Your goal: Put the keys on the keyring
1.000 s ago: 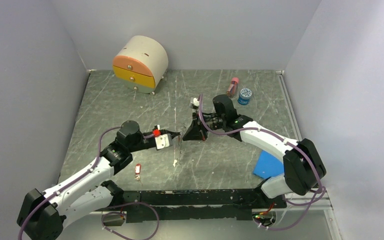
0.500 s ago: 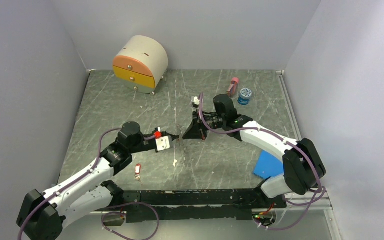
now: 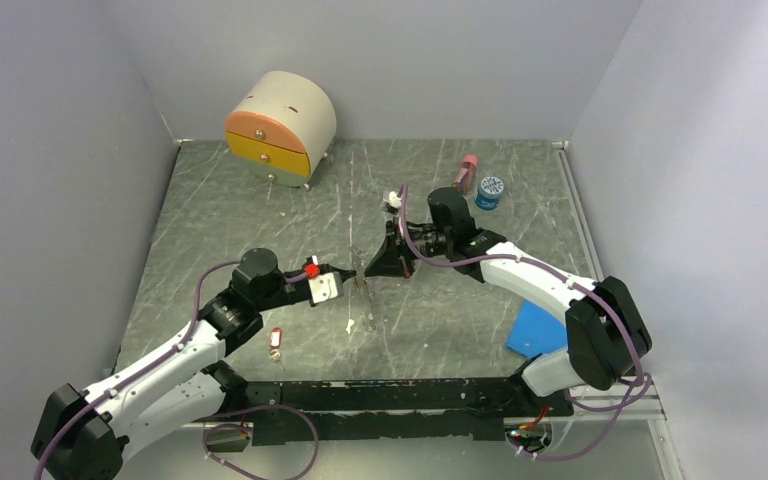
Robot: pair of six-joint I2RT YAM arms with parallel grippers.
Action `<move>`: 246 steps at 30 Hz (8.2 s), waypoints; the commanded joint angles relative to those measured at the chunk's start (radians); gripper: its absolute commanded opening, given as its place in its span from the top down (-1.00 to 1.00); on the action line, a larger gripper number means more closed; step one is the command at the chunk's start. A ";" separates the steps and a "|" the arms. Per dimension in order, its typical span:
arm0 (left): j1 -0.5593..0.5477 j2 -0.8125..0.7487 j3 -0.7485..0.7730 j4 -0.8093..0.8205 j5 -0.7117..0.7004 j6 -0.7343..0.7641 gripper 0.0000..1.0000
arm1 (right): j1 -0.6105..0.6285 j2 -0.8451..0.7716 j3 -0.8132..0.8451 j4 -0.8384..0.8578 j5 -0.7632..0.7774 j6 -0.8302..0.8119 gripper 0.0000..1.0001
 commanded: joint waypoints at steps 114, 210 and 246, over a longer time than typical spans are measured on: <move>-0.295 0.593 0.275 -0.620 -0.484 -0.928 0.36 | -0.144 -0.055 -0.105 0.010 -0.008 -0.001 1.00; -0.085 0.205 0.200 -0.238 0.100 0.079 0.95 | -0.098 0.033 0.010 -0.139 -0.255 -0.204 1.00; -0.094 0.155 0.144 -0.199 -0.184 -0.111 0.95 | -0.087 -0.087 -0.026 0.027 -0.005 -0.011 1.00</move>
